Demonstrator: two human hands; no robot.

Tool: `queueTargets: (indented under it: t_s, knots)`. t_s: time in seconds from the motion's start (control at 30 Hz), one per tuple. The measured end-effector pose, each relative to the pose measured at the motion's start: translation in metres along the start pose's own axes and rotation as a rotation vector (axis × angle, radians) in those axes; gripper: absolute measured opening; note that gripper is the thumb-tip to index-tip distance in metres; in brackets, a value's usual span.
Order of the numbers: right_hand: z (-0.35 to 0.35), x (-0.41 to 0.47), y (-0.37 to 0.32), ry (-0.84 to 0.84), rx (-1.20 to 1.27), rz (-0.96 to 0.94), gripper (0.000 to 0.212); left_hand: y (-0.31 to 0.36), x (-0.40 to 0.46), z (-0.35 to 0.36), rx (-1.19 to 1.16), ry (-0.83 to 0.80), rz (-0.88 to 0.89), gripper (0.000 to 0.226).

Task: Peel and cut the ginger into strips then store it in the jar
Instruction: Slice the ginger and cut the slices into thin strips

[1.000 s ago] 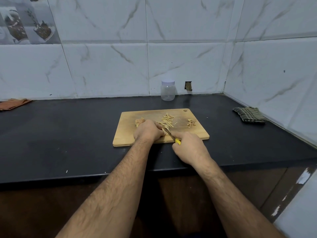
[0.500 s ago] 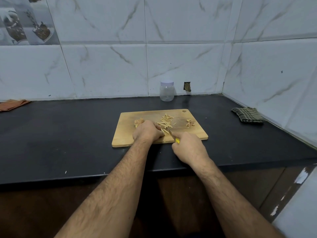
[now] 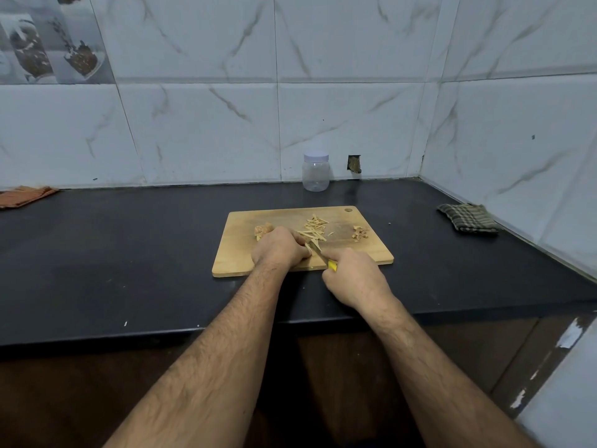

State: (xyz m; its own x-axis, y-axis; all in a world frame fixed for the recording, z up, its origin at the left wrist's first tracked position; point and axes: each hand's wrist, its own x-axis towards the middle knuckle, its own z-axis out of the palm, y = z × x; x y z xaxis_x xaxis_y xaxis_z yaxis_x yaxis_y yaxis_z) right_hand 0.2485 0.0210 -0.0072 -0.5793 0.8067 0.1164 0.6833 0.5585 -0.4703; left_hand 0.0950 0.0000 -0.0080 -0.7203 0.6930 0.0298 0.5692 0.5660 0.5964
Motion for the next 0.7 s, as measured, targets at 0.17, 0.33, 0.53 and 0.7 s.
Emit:
queueTargets:
  t_s: [0.17,0.33,0.53,0.7]
  knots:
    - [-0.001,0.003,0.000,0.019,-0.013,0.026,0.053,0.000,0.000,0.000,0.007,0.002,-0.002,0.023]
    - [0.003,0.004,-0.006,0.045,0.020,0.007,0.052,0.000,0.000,0.001,0.007,0.003,-0.004,0.021]
    - [0.004,0.006,-0.012,0.027,0.015,-0.024,0.049,0.001,-0.001,0.000,0.034,0.000,0.011,0.021]
    - [0.004,0.006,-0.011,0.025,0.017,-0.024,0.047,0.001,0.000,0.000,0.037,-0.003,0.008,0.021]
